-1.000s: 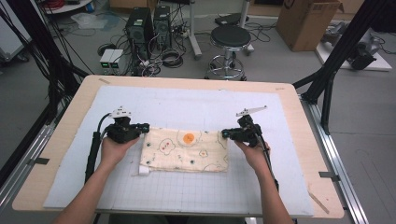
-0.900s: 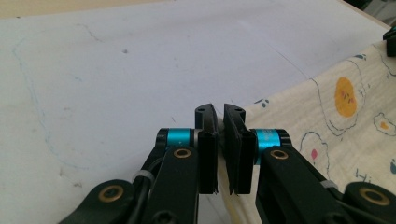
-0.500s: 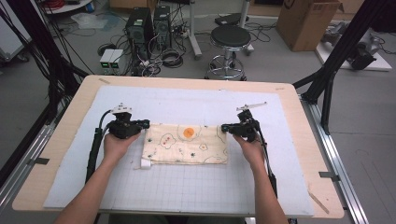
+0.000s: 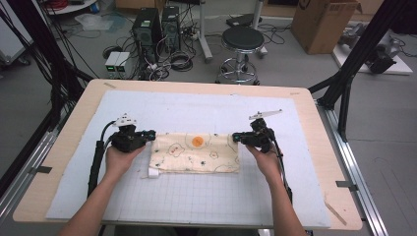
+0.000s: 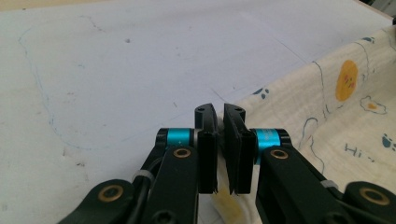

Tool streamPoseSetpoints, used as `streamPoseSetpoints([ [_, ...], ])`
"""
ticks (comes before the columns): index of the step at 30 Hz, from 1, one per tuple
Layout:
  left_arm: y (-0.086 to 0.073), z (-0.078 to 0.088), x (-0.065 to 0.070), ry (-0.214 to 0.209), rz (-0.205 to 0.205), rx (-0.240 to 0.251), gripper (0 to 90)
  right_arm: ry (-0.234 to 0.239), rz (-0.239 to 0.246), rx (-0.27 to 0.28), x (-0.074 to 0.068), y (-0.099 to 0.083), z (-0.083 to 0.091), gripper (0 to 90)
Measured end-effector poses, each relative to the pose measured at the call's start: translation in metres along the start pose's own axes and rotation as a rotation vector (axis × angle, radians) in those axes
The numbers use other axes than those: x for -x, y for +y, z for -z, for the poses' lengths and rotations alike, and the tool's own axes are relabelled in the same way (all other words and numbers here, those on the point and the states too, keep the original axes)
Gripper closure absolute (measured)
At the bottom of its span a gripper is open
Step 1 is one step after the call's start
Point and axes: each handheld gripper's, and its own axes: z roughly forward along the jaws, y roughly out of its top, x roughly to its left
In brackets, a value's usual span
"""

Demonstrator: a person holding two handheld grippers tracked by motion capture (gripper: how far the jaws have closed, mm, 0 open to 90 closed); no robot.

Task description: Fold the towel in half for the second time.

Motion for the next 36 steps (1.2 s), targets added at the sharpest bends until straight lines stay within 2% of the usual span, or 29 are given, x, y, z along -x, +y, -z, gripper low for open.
streamPoseSetpoints([
  [7,-0.006,0.007,0.004,-0.015,-0.023,0.005,83.7,0.032,-0.005,0.016,-0.001,-0.009,0.003,83.4],
  [12,-0.009,0.011,0.006,-0.02,-0.034,0.009,83.7,0.042,0.017,0.024,-0.008,-0.011,0.007,83.4],
  [20,-0.012,0.019,0.015,-0.034,-0.097,0.007,83.6,0.061,0.04,0.031,-0.013,-0.021,0.013,83.4],
  [30,-0.026,0.024,0.018,-0.055,-0.108,0.001,83.5,0.08,0.068,0.021,-0.021,-0.033,0.014,83.3],
  [36,-0.034,0.027,0.021,-0.068,-0.121,-0.008,83.0,0.087,0.066,0.017,-0.021,-0.042,0.015,83.0],
])
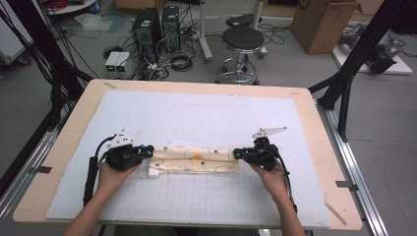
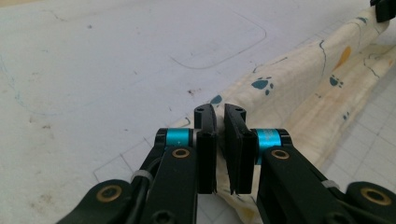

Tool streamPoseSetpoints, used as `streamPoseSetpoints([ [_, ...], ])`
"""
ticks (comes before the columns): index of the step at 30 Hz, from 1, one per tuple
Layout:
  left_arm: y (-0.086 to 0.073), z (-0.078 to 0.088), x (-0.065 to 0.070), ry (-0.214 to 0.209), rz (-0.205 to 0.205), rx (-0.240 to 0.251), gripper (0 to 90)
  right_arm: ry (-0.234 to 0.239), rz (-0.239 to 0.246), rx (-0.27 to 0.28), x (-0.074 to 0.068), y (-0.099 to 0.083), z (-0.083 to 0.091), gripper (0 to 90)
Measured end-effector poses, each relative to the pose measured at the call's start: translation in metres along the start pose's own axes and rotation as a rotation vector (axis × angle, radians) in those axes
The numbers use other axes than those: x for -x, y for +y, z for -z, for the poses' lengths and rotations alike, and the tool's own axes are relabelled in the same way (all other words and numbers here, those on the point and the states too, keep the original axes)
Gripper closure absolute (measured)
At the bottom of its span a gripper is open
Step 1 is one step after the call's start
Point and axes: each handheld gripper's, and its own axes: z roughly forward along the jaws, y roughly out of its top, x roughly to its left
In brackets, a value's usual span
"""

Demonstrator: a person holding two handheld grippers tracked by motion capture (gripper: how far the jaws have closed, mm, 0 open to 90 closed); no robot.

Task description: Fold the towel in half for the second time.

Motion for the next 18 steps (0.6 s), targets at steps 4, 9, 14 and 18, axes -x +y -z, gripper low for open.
streamPoseSetpoints([
  [4,-0.004,0.002,0.003,-0.011,-0.012,-0.016,83.0,0.004,0.009,-0.012,-0.003,-0.005,-0.001,82.6],
  [9,-0.009,0.004,0.008,-0.03,-0.04,-0.043,82.7,0.012,0.015,-0.016,-0.008,-0.012,0.0,81.7],
  [14,-0.013,0.007,0.011,-0.046,-0.042,-0.054,81.8,0.013,0.026,-0.028,-0.01,-0.017,0.002,80.3],
  [18,-0.017,0.009,0.013,-0.057,-0.054,-0.069,81.5,0.015,0.025,-0.033,-0.011,-0.022,0.003,80.0],
])
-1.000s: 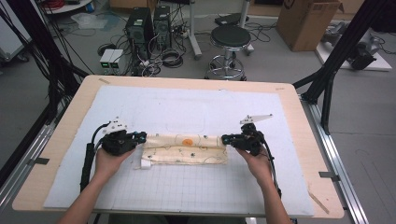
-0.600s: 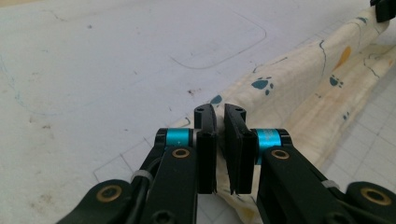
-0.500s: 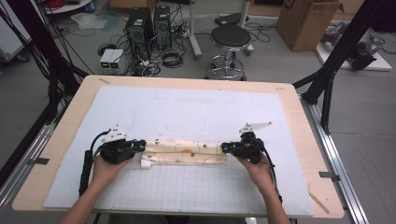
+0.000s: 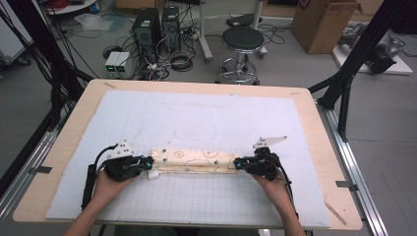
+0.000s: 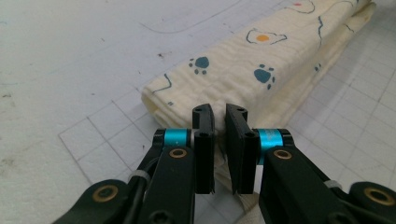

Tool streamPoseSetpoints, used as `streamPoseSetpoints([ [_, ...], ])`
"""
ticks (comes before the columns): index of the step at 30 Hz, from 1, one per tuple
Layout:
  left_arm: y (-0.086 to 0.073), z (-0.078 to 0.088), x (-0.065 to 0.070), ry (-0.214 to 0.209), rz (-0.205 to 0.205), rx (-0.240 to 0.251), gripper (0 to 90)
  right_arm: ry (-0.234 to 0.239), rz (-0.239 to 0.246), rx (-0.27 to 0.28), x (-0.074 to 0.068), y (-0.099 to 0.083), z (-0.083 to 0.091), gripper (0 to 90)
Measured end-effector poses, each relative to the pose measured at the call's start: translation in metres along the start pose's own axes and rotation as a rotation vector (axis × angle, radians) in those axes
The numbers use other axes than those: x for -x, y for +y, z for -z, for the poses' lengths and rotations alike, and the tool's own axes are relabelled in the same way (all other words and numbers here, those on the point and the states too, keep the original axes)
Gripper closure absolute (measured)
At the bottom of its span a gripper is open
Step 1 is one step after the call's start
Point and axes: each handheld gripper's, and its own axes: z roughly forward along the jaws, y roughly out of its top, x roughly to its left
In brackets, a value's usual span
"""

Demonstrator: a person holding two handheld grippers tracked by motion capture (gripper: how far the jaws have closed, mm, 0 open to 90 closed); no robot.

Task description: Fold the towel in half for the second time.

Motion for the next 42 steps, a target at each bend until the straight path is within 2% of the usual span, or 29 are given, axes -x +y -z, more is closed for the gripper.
streamPoseSetpoints([
  [4,-0.003,0.0,0.002,-0.026,-0.001,-0.023,80.2,0.002,-0.007,-0.012,0.0,-0.005,0.0,77.9],
  [8,-0.003,0.002,0.004,-0.048,-0.011,-0.034,72.3,0.011,-0.008,-0.036,-0.002,-0.006,-0.003,68.5],
  [10,-0.001,0.005,0.004,-0.053,0.0,-0.011,66.4,0.013,0.001,-0.015,-0.005,-0.005,-0.001,60.9],
  [12,0.001,0.008,0.004,-0.058,0.004,0.013,64.3,0.014,-0.002,0.022,-0.007,-0.003,0.003,51.8],
  [14,0.004,0.012,0.004,-0.058,0.002,0.032,61.2,0.029,-0.013,0.047,-0.009,0.001,0.009,48.8],
  [19,0.016,0.011,0.007,-0.056,0.005,0.069,56.7,0.026,0.034,0.084,-0.019,0.02,0.013,47.3],
  [21,0.021,0.008,0.009,-0.061,0.001,0.072,56.7,0.029,0.042,0.079,-0.022,0.028,0.009,48.6],
  [23,0.027,0.002,0.012,-0.058,-0.005,0.07,59.1,0.034,0.052,0.072,-0.025,0.035,0.003,53.9],
  [26,0.034,-0.006,0.014,-0.064,0.0,0.068,68.4,0.036,0.071,0.063,-0.027,0.043,-0.006,62.7],
  [30,0.043,-0.019,0.016,-0.072,-0.008,0.039,79.2,0.064,0.059,0.058,-0.027,0.05,-0.019,72.4],
  [34,0.05,-0.032,0.02,-0.076,-0.012,0.023,83.8,0.073,0.057,0.046,-0.028,0.058,-0.032,79.8],
  [36,0.052,-0.04,0.023,-0.077,-0.026,-0.011,85.3,0.079,0.057,0.037,-0.03,0.06,-0.039,83.5],
  [38,0.053,-0.044,0.026,-0.086,-0.036,-0.021,85.8,0.08,0.066,0.024,-0.033,0.062,-0.046,84.4],
  [42,0.055,-0.052,0.031,-0.105,-0.025,-0.023,86.2,0.09,0.08,-0.018,-0.039,0.063,-0.062,85.3],
])
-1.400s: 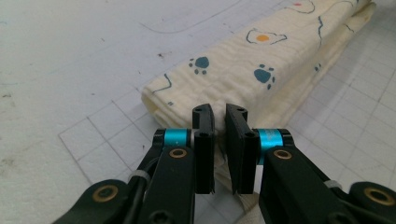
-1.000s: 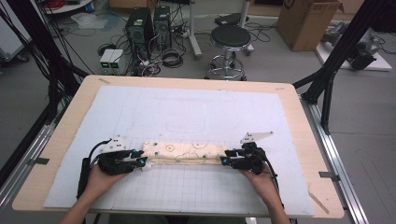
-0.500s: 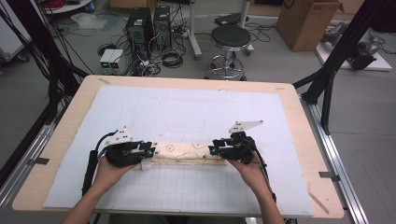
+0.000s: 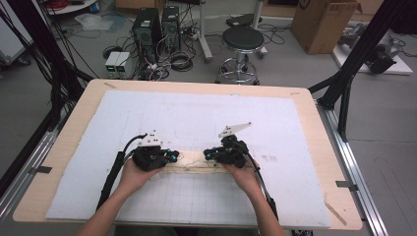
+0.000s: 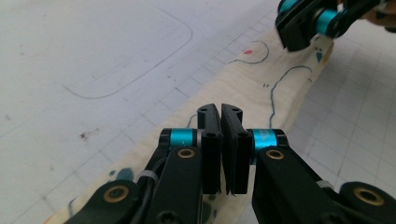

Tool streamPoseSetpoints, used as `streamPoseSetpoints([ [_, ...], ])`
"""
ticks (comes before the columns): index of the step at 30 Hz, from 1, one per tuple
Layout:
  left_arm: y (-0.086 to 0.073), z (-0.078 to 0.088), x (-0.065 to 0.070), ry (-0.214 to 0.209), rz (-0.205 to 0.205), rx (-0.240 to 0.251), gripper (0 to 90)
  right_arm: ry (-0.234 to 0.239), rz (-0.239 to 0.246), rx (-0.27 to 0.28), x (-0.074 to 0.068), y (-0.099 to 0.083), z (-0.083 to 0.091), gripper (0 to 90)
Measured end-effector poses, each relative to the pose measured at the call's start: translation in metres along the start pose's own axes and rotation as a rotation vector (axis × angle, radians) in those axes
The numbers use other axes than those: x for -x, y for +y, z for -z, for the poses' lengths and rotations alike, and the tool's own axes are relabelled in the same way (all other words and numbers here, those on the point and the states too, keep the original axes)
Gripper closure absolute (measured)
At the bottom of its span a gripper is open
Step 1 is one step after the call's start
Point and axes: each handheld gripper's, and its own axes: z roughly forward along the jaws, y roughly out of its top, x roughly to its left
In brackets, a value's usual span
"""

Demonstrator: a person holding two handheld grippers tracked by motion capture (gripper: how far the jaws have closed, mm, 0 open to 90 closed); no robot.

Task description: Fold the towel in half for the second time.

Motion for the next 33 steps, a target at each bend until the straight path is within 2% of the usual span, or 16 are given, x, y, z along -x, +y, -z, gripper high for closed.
streamPoseSetpoints([
  [3,0.001,-0.005,0.003,0.003,-0.022,-0.024,86.7,0.009,0.005,-0.021,-0.003,0.0,-0.009,85.5],
  [5,-0.001,-0.009,0.003,0.009,-0.016,-0.038,86.8,0.014,0.008,-0.032,-0.004,-0.001,-0.014,85.5],
  [9,-0.005,-0.014,0.003,0.02,-0.034,-0.098,86.7,-0.004,0.027,-0.073,-0.006,-0.003,-0.02,85.7],
  [13,-0.009,-0.015,0.002,0.038,-0.055,-0.137,86.4,-0.025,0.053,-0.13,-0.006,-0.007,-0.025,85.3],
  [18,-0.01,-0.01,0.001,0.056,-0.084,-0.162,85.5,-0.033,0.068,-0.145,-0.006,-0.013,-0.024,84.9],
  [22,-0.014,-0.003,-0.003,0.052,-0.059,-0.141,85.0,-0.036,0.061,-0.138,-0.004,-0.017,-0.02,83.7],
  [27,-0.024,0.005,-0.008,0.053,-0.027,-0.126,84.8,-0.054,0.085,-0.133,-0.003,-0.021,-0.013,82.4],
  [33,-0.03,0.013,-0.015,0.059,-0.018,-0.118,81.9,-0.075,0.106,-0.131,0.0,-0.029,-0.002,81.1],
])
